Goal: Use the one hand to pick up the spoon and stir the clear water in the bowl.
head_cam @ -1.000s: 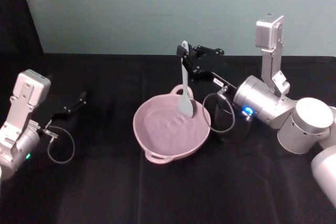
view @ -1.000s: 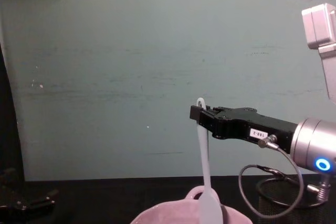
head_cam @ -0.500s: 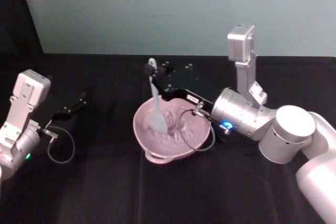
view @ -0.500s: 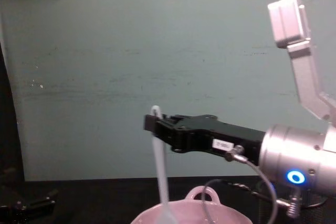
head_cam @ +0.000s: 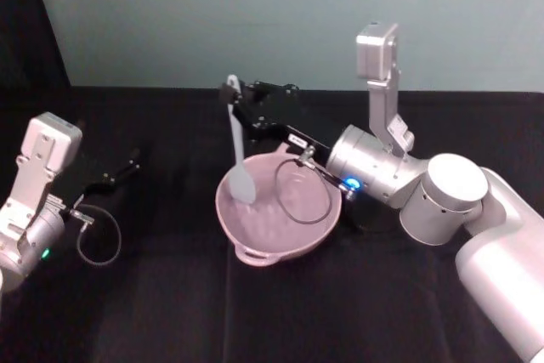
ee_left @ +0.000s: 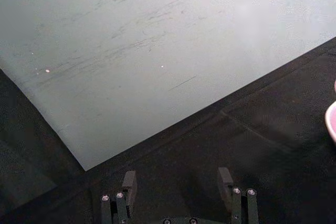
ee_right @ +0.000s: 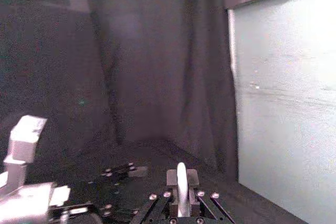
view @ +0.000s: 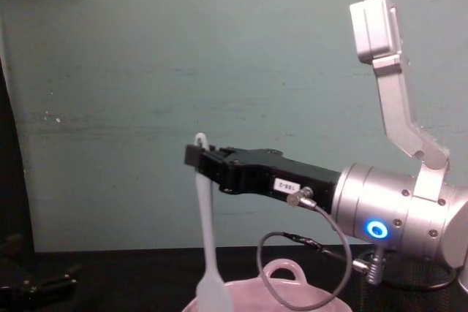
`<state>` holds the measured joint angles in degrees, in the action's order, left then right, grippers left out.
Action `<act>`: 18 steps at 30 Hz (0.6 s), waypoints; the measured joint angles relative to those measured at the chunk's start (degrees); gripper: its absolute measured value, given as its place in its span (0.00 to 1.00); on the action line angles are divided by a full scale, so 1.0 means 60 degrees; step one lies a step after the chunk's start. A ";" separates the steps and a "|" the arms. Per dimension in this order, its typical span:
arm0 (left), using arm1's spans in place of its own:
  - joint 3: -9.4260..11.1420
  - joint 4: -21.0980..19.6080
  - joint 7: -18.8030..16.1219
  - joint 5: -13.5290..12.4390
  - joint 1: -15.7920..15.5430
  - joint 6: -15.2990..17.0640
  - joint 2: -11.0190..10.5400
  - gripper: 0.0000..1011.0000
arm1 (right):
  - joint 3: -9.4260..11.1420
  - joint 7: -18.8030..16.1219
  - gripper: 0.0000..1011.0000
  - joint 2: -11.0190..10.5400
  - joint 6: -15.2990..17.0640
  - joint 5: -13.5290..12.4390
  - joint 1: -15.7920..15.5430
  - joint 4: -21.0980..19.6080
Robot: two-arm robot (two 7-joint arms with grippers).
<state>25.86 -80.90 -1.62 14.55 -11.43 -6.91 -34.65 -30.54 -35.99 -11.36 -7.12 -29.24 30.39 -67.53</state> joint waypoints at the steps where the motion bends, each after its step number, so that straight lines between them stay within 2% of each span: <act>1: 0.0001 0.0000 0.0000 0.0000 0.0000 0.0000 0.0000 1.00 | 0.0059 -0.0002 0.11 0.0036 -0.0078 -0.0041 0.0061 0.0189; 6: 0.0000 0.0000 0.0000 0.0000 0.0000 0.0000 0.0000 1.00 | 0.0282 0.0091 0.11 0.0048 -0.0253 -0.0115 0.0124 0.0569; 9: 0.0001 0.0000 0.0000 0.0000 0.0000 0.0000 0.0000 1.00 | 0.0470 0.0244 0.11 -0.0065 -0.0322 -0.0136 0.0055 0.0611; 18: 0.0001 0.0000 0.0000 0.0000 0.0000 0.0000 0.0000 1.00 | 0.1009 0.0705 0.11 -0.0651 -0.0264 -0.0144 -0.0556 -0.0248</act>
<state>25.86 -80.90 -1.62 14.55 -11.43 -6.90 -34.65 -24.48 -31.76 -15.27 -8.71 -30.11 27.05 -69.02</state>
